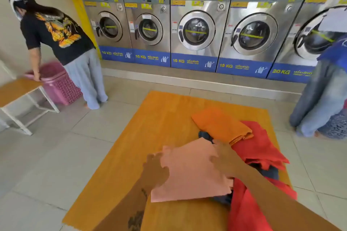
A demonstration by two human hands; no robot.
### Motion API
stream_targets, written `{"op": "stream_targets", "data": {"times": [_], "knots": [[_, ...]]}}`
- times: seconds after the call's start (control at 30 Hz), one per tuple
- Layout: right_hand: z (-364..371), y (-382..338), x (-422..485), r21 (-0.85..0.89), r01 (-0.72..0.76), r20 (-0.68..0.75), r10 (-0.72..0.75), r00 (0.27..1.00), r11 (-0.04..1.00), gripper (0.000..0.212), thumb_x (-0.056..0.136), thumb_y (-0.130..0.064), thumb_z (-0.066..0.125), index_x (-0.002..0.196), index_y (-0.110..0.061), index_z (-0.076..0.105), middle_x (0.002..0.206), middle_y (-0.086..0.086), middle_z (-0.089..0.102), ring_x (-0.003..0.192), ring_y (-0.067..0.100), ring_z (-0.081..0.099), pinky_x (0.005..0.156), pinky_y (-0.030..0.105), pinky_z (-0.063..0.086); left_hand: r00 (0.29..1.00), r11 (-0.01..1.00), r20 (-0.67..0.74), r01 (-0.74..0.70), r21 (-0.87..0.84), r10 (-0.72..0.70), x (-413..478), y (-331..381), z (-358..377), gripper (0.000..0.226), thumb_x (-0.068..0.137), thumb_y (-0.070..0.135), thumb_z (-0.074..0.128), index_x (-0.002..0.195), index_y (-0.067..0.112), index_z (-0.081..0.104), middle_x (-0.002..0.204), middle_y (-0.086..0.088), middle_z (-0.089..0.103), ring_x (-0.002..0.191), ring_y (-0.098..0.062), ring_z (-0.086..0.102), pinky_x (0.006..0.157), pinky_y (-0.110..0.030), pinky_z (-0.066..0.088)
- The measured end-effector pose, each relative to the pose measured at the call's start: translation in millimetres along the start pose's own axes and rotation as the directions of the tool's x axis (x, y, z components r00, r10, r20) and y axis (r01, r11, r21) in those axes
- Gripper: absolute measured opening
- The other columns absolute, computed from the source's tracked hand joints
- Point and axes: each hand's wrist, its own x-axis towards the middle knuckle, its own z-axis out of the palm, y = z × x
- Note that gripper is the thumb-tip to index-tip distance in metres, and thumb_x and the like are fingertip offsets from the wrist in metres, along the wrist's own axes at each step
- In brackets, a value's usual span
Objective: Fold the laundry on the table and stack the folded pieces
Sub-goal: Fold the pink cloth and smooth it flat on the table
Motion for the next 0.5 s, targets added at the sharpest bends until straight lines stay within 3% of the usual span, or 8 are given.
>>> {"op": "stream_targets", "data": {"times": [0.1, 0.17, 0.27, 0.37, 0.5], "knots": [[20, -15, -10, -0.054, -0.122, -0.035, 0.12, 0.992, 0.991, 0.076, 0.095, -0.035, 0.053, 0.155, -0.018, 0.01, 0.156, 0.012, 0.015, 0.137, 0.038, 0.032, 0.11, 0.047, 0.034, 0.996, 0.99, 0.07, 0.052, 0.133, -0.061, 8, -16, 11, 0.068, 0.092, 0.034, 0.049, 0.153, 0.032, 0.018, 0.157, -0.006, 0.004, 0.139, -0.037, 0.019, 0.11, -0.049, 0.03], [33, -24, -14, -0.146, -0.182, -0.071, 0.174, 0.982, 0.972, 0.078, 0.093, -0.036, 0.052, 0.155, -0.021, 0.008, 0.154, 0.012, 0.016, 0.134, 0.04, 0.031, 0.108, 0.048, 0.035, 0.998, 0.993, 0.054, 0.039, 0.114, -0.045, 12, -18, 15, 0.068, 0.088, 0.035, 0.05, 0.149, 0.038, 0.022, 0.154, -0.004, 0.006, 0.136, -0.036, 0.019, 0.109, -0.05, 0.026], [37, -34, -11, -0.158, -0.242, -0.167, 0.216, 0.962, 0.957, 0.074, 0.091, -0.033, 0.054, 0.153, -0.021, 0.014, 0.147, 0.012, 0.025, 0.128, 0.039, 0.038, 0.105, 0.047, 0.037, 1.0, 0.999, 0.025, -0.005, 0.046, 0.004, 22, -17, 15, 0.064, 0.08, 0.032, 0.048, 0.14, 0.042, 0.029, 0.144, -0.002, 0.017, 0.128, -0.033, 0.025, 0.105, -0.047, 0.033], [37, -43, -12, -0.096, -0.255, -0.169, 0.237, 0.957, 0.962, 0.076, 0.087, -0.03, 0.06, 0.152, -0.021, 0.021, 0.139, 0.012, 0.033, 0.117, 0.033, 0.049, 0.098, 0.041, 0.042, 0.982, 0.985, 0.114, -0.138, -0.101, 0.149, 33, -16, 16, 0.071, 0.076, 0.03, 0.045, 0.145, 0.038, 0.029, 0.145, -0.003, 0.025, 0.129, -0.033, 0.035, 0.106, -0.047, 0.038], [45, -54, -16, -0.013, -0.246, -0.229, 0.237, 0.944, 0.969, 0.07, 0.082, -0.03, 0.06, 0.147, -0.025, 0.034, 0.132, 0.009, 0.042, 0.116, 0.026, 0.047, 0.086, 0.026, 0.031, 0.959, 0.929, 0.155, -0.178, -0.325, 0.239, 51, -11, 0, 0.058, 0.083, 0.019, 0.051, 0.138, 0.036, 0.043, 0.137, 0.014, 0.042, 0.128, -0.016, 0.044, 0.102, -0.03, 0.037]]}}
